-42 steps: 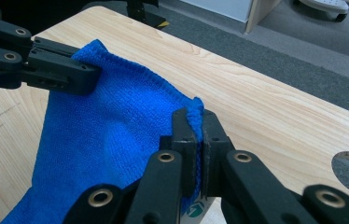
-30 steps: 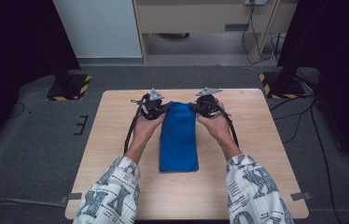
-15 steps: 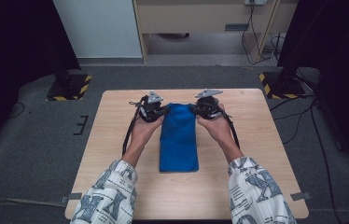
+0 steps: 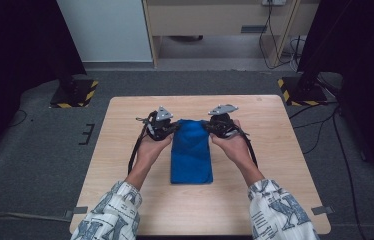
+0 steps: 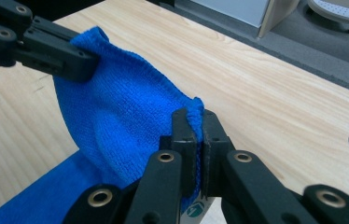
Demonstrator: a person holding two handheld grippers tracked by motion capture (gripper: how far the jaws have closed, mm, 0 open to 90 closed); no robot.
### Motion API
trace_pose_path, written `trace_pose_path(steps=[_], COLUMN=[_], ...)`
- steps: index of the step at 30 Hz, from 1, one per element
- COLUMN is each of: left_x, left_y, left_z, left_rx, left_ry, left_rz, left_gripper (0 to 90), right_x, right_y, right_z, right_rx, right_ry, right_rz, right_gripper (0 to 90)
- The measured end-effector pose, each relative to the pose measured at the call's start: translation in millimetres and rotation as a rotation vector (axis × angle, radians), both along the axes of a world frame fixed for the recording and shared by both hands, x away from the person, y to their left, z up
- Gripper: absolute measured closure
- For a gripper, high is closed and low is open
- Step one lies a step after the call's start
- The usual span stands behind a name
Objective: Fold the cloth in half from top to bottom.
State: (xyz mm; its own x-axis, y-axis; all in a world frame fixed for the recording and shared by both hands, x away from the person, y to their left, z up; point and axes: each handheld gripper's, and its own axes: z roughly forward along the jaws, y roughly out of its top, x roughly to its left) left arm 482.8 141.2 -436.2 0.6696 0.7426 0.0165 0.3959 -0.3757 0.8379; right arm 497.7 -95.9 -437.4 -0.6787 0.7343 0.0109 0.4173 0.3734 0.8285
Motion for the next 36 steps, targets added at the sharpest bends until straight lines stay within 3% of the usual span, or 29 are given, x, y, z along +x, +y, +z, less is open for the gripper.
trace_pose_path(steps=[9,22,36], left_x=[-21.3,-35.8,-58.6], left_y=[7.4,1.0,5.9], left_z=[-9.2,-12.1,-24.1], left_rx=[-0.009,-0.022,-0.025], left_ry=[0.002,0.018,0.038], left_rz=[-0.025,-0.060,-0.089], left_gripper=[85.5,85.5,85.3], right_x=[-20.7,-20.7,-47.7], right_y=[1.7,-5.9,-5.2], right_z=[-10.9,-14.5,-26.0], right_rx=[-0.003,-0.002,-0.020], right_ry=[0.000,0.012,0.014], right_rz=[0.045,0.038,0.091], right_gripper=[87.3,87.1,86.3])
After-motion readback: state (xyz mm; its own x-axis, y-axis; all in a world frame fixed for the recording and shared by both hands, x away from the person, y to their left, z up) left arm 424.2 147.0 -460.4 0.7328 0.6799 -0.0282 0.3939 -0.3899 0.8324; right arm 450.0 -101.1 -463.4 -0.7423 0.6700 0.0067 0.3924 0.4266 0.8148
